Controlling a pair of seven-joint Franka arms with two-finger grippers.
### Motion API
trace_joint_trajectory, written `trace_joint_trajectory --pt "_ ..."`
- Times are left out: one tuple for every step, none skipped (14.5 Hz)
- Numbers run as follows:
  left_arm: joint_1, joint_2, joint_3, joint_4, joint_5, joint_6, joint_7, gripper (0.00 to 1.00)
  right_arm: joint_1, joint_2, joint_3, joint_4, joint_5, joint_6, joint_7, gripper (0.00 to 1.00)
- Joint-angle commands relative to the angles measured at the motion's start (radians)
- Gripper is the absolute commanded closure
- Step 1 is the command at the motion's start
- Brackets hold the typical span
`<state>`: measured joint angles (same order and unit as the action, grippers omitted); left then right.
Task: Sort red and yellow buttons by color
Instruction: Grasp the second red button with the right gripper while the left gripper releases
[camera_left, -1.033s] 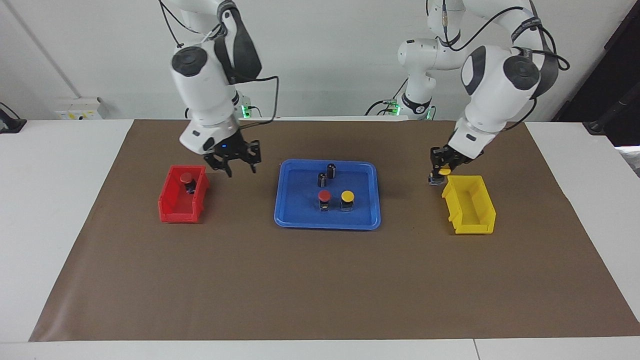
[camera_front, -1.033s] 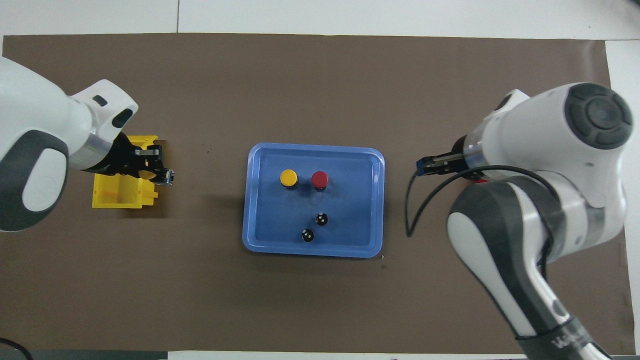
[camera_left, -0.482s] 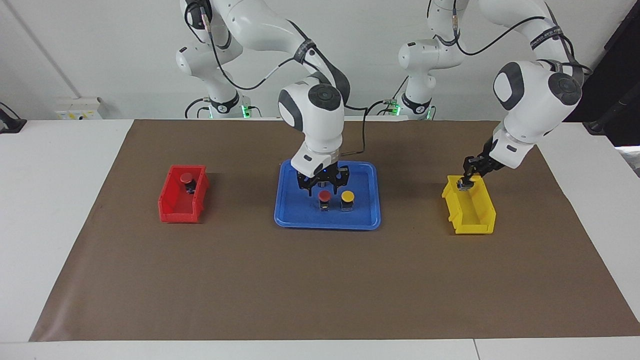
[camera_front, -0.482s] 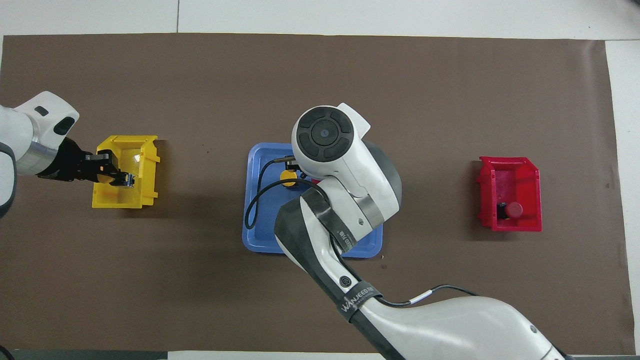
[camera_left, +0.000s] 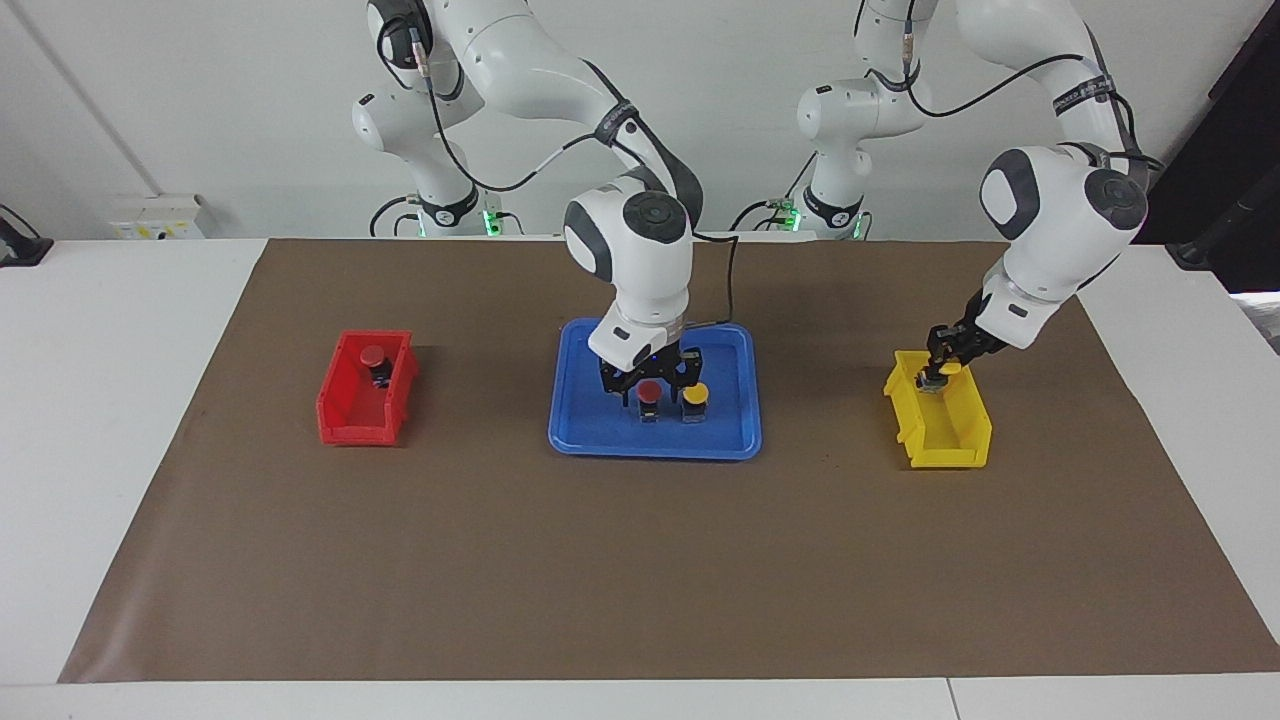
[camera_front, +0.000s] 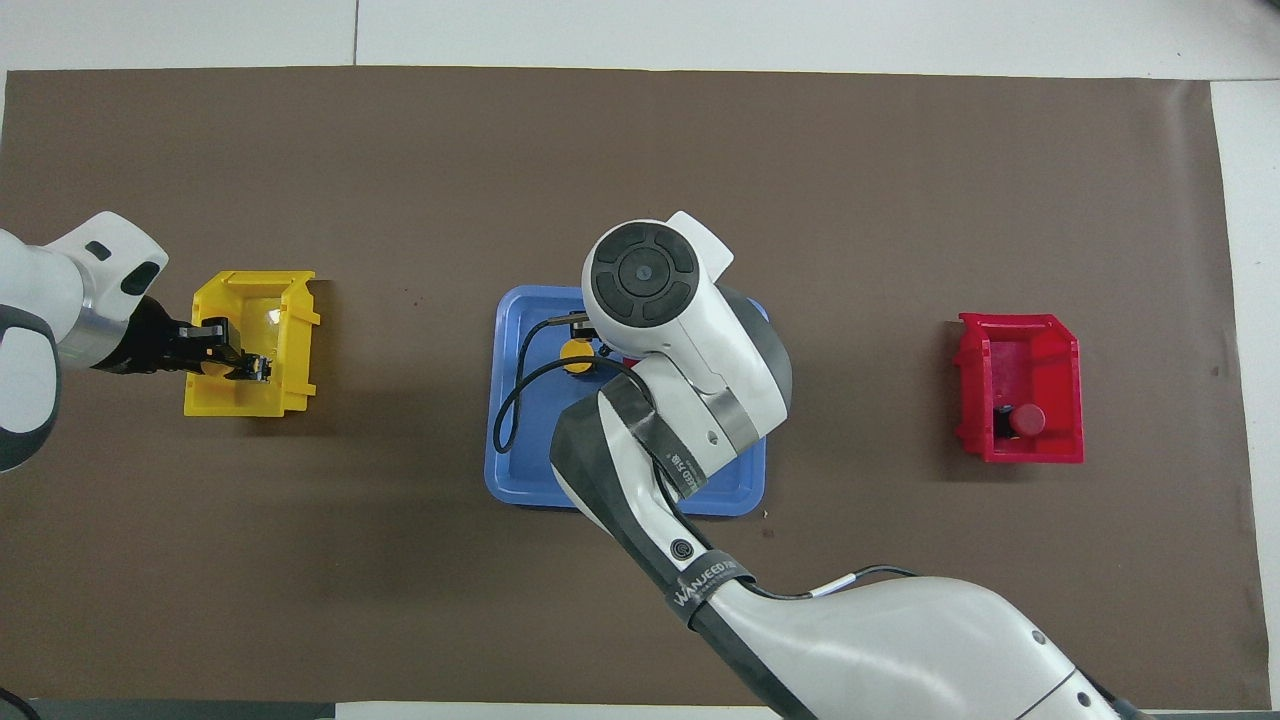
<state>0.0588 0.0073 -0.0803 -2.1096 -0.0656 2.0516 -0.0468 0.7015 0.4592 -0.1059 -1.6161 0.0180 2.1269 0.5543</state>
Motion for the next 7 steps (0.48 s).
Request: trace_joint_trajectory --pt "0.013 -0.018 -0.009 -0.056 0.000 0.067 0.016 0.98 0.004 -0.025 0.003 -0.054 -0.004 0.028 0.013 0.26" --pt "0.013 -0.012 -0.009 -0.058 0.000 0.071 0.016 0.98 0.004 -0.025 0.003 -0.059 0.002 0.030 0.015 0.26" --pt "0.013 -0.003 -0.009 -0.059 0.000 0.081 0.016 0.98 0.006 -0.028 0.003 -0.070 0.003 0.031 0.015 0.26" --pt "0.024 -0.001 -0.009 -0.067 0.000 0.087 0.016 0.97 0.006 -0.033 0.005 -0.079 0.003 0.037 0.015 0.26" --pt "0.033 -0.001 -0.009 -0.072 0.000 0.108 0.018 0.97 0.006 -0.034 0.005 -0.083 0.005 0.039 0.015 0.26" --pt "0.035 -0.001 -0.009 -0.087 0.000 0.129 0.021 0.97 0.006 -0.034 0.011 -0.087 0.005 0.039 0.015 0.26" --pt "0.035 0.000 -0.009 -0.096 0.000 0.145 0.021 0.97 0.004 -0.034 0.018 -0.087 0.005 0.039 0.016 0.26"
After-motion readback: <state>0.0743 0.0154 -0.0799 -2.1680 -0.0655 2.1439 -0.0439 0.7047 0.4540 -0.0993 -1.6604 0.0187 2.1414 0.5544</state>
